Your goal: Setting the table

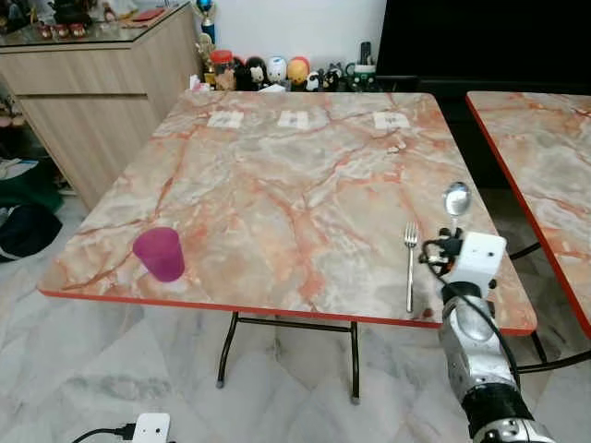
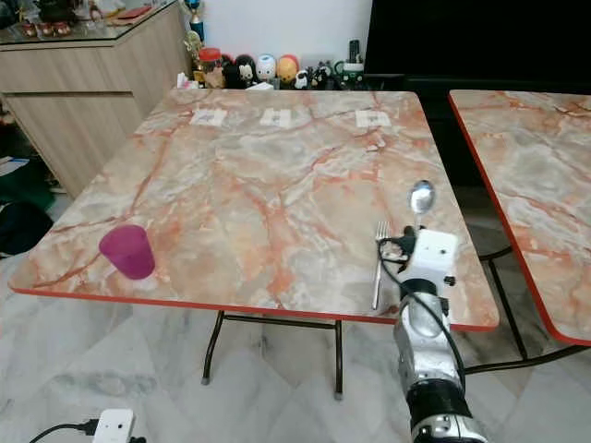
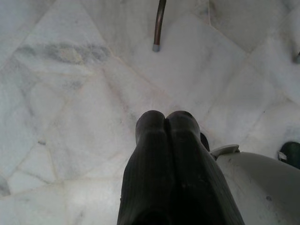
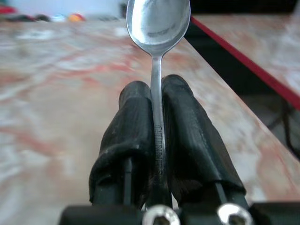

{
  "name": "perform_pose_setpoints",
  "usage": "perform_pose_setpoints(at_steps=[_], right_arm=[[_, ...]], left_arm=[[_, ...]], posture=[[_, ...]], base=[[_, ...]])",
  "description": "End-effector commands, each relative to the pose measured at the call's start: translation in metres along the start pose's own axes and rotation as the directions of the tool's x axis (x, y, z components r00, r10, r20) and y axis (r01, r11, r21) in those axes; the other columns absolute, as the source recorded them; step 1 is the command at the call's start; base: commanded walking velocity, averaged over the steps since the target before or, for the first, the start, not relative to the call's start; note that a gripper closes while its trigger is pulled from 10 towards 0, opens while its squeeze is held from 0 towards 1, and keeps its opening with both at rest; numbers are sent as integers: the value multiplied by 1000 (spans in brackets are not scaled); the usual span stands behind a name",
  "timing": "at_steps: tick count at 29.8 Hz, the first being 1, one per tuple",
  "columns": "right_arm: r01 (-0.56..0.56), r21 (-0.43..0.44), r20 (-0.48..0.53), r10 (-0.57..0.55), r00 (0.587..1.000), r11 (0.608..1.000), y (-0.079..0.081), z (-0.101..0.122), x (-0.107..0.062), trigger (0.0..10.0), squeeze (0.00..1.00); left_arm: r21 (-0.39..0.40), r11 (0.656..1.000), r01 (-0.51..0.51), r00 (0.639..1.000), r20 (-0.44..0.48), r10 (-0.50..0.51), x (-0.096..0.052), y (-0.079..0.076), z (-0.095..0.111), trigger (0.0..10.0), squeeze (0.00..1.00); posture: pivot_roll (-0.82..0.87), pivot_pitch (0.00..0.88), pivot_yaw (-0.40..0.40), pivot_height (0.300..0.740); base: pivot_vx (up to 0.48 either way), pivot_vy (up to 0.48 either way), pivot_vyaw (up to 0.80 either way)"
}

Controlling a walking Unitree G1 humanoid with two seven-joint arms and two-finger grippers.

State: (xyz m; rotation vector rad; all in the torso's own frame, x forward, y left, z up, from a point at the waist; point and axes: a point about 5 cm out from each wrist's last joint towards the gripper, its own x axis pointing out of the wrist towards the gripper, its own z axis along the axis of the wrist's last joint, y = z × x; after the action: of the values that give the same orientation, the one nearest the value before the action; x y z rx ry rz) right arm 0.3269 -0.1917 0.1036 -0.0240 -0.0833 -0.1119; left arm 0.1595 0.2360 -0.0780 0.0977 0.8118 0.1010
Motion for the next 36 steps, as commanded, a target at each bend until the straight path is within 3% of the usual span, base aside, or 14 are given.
perform_pose_setpoints(at_steps=[1, 5, 16, 36], right_arm=[[-78, -21, 55, 79, 995, 997, 12, 12, -1, 10000, 0], [-141, -25, 109, 143, 984, 990, 21, 22, -7, 10000, 0], [-163, 9, 124, 161, 979, 987, 30, 34, -11, 10000, 0], [-74, 54, 133, 66, 989, 996, 19, 40, -15, 10000, 0]], left_arm=[[4, 1000, 0, 1000, -20, 0, -1, -1, -5, 10000, 0], [19, 1000, 3, 1000, -18, -3, -1, -2, -4, 10000, 0], [27, 1000, -1, 999, -37, 2, -2, 0, -7, 10000, 0], [36, 999, -2, 998, -61, 4, -3, 2, -11, 10000, 0]], posture=[[-2, 0, 19, 740], [-3, 0, 16, 740], [-8, 0, 17, 740], [-21, 0, 25, 740]], base=[[0, 0, 0], [0, -137, 0], [0, -430, 0], [0, -454, 0]])
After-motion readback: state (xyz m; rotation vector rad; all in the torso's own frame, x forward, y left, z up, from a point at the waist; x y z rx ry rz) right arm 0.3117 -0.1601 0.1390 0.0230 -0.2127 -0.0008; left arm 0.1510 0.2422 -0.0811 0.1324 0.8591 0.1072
